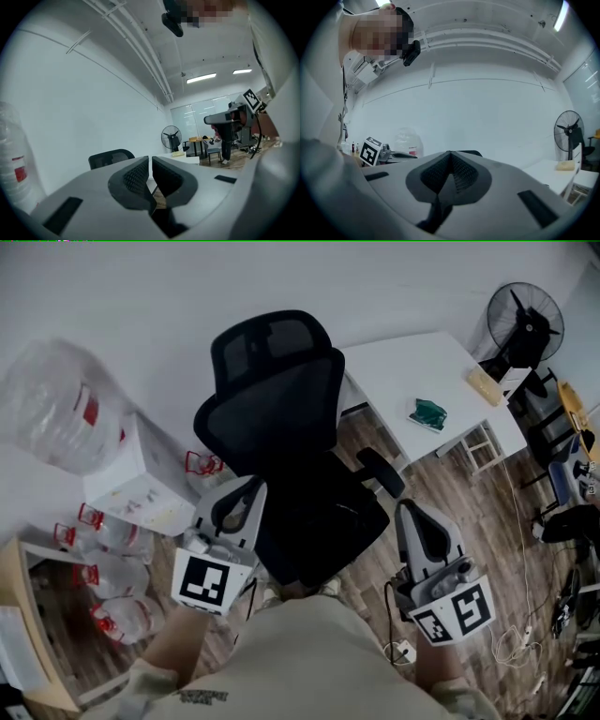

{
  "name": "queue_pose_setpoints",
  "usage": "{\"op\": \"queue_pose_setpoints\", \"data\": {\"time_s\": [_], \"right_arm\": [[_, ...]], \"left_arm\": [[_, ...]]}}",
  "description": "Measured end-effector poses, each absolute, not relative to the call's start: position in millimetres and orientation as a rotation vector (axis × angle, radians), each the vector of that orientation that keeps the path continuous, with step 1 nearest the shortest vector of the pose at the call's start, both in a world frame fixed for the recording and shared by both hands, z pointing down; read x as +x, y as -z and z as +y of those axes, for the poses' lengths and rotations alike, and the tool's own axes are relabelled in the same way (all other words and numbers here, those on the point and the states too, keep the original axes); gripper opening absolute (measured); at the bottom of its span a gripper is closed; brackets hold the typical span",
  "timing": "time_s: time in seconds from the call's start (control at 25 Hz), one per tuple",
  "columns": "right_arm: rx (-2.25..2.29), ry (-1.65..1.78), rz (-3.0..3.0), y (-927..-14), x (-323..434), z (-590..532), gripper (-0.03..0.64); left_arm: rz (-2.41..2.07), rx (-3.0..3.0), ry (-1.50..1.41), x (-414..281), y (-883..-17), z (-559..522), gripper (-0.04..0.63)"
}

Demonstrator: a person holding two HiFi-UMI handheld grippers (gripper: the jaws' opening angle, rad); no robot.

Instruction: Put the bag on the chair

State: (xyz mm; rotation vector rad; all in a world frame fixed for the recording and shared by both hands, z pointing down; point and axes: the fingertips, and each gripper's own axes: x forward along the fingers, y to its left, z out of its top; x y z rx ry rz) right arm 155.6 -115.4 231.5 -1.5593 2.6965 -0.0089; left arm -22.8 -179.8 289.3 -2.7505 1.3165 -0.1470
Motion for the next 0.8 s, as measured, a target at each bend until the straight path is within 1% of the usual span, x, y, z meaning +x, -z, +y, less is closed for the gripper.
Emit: {"op": "queue_pose_setpoints", "data": {"time_s": [0.44,0.8], "right_arm": [[-1.562,0.104,2.679,-241,162,-117,0.021],[-1.561,0.182,2.645,-254,163,-128,0.021]], "left_arm": [[1.276,-2.738,0.230,-15,-301,-176,0.038],[1.272,-2.771,0.240,-15,-307,-181,0.038]]}}
